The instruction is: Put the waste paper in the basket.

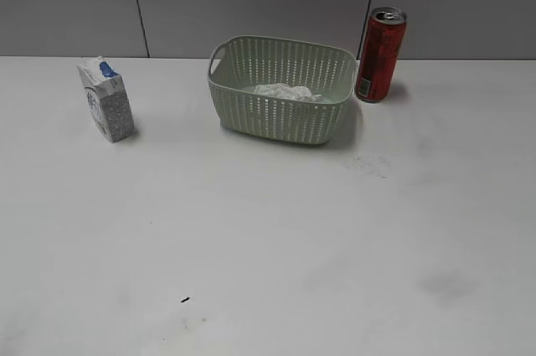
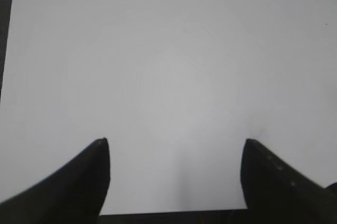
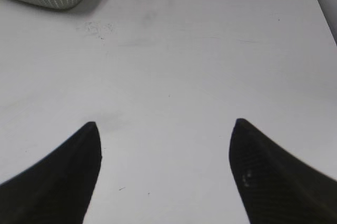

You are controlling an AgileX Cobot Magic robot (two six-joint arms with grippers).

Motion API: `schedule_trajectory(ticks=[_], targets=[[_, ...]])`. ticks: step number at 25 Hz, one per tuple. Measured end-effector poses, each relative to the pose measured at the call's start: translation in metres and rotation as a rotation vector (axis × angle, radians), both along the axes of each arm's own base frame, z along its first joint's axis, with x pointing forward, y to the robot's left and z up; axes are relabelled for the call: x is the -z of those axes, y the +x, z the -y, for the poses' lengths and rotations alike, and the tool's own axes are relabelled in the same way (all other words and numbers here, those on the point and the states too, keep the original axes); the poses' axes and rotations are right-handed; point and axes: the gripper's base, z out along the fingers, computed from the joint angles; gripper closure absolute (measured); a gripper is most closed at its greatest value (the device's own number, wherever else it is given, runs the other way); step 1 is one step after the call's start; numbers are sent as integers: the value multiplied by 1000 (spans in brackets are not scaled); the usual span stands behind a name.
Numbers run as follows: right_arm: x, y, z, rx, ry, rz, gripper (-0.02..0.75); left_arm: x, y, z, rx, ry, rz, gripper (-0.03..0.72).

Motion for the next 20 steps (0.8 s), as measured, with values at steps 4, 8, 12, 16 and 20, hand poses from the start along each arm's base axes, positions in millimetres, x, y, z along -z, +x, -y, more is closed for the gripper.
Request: schedule_trajectory(ticks=[4,8,12,16,20], targets=[[0,0,0,0,0,0,166,8,-28,3,13,-35,88,121],[0,0,0,0,0,0,166,11,-52,3,21,-39,169,121],[0,0,0,0,0,0,166,14,-70,3,25,-40,262,121],[0,0,0,0,0,0,166,15,-83,3,26,-39,345,122],[0,0,0,0,1,0,166,15,-85,3,19,-49,358,123]])
